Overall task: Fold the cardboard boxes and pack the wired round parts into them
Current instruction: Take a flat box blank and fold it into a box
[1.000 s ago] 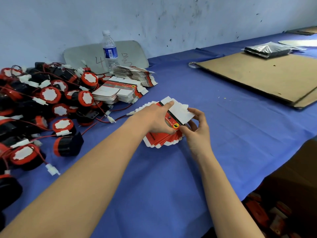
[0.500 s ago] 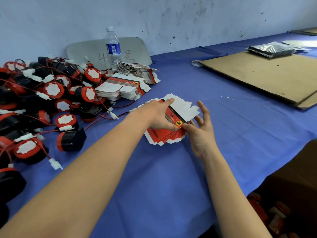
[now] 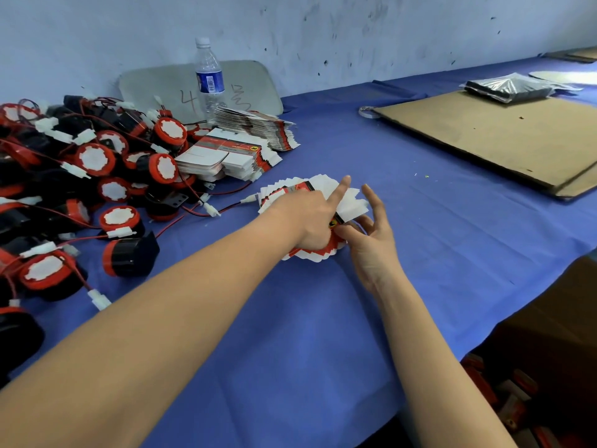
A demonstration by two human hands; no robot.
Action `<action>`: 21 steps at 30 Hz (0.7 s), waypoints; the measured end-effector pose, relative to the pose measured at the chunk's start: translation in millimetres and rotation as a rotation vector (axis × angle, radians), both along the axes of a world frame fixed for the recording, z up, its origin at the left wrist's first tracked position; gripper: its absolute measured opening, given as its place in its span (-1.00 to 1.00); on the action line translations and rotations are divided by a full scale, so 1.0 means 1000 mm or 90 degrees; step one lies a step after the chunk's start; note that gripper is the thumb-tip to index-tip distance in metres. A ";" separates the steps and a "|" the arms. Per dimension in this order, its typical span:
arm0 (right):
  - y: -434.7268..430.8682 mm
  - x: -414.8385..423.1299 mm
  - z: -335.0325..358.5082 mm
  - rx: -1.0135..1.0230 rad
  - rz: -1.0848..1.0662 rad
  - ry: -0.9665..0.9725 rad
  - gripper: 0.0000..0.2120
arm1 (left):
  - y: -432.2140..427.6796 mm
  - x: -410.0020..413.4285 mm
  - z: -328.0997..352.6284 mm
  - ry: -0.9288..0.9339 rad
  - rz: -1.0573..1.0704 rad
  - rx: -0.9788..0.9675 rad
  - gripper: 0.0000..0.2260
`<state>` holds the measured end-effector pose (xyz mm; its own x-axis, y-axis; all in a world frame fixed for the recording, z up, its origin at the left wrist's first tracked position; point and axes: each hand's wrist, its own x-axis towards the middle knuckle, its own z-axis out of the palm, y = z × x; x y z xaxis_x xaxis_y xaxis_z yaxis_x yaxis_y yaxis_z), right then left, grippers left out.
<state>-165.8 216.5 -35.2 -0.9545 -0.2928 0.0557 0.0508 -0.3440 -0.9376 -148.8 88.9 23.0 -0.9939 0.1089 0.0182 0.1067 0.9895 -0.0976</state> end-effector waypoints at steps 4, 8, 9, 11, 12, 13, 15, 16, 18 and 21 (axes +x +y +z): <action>-0.003 0.003 -0.002 0.065 -0.039 0.051 -0.39 | 0.002 0.001 -0.004 0.133 0.059 -0.150 -0.55; -0.004 0.004 -0.003 0.073 -0.056 0.066 -0.45 | 0.021 0.015 -0.008 0.318 0.044 0.027 -0.63; -0.005 0.005 -0.002 0.085 -0.058 0.074 -0.47 | 0.029 0.020 -0.006 0.384 0.008 0.125 -0.64; -0.003 0.006 -0.001 0.133 -0.083 0.103 -0.54 | 0.046 0.026 0.008 0.434 -0.032 0.401 -0.68; -0.002 0.006 -0.001 0.163 -0.103 0.112 -0.60 | 0.052 0.031 0.017 0.424 -0.029 0.568 -0.69; 0.000 0.005 0.001 0.194 -0.121 0.112 -0.67 | 0.055 0.037 0.026 0.415 -0.011 0.728 -0.71; 0.003 0.003 0.001 0.233 -0.164 0.117 -0.78 | 0.046 0.053 0.032 0.384 0.052 0.974 -0.85; 0.004 0.004 0.003 0.228 -0.203 0.133 -0.81 | 0.034 0.065 0.029 0.357 0.086 1.063 -0.91; 0.006 0.011 0.009 0.177 -0.297 0.177 -0.75 | 0.008 0.096 0.014 0.291 0.165 1.203 -0.90; -0.003 0.032 0.024 0.051 -0.276 0.225 -0.81 | -0.026 0.147 -0.013 0.308 0.267 1.322 -0.78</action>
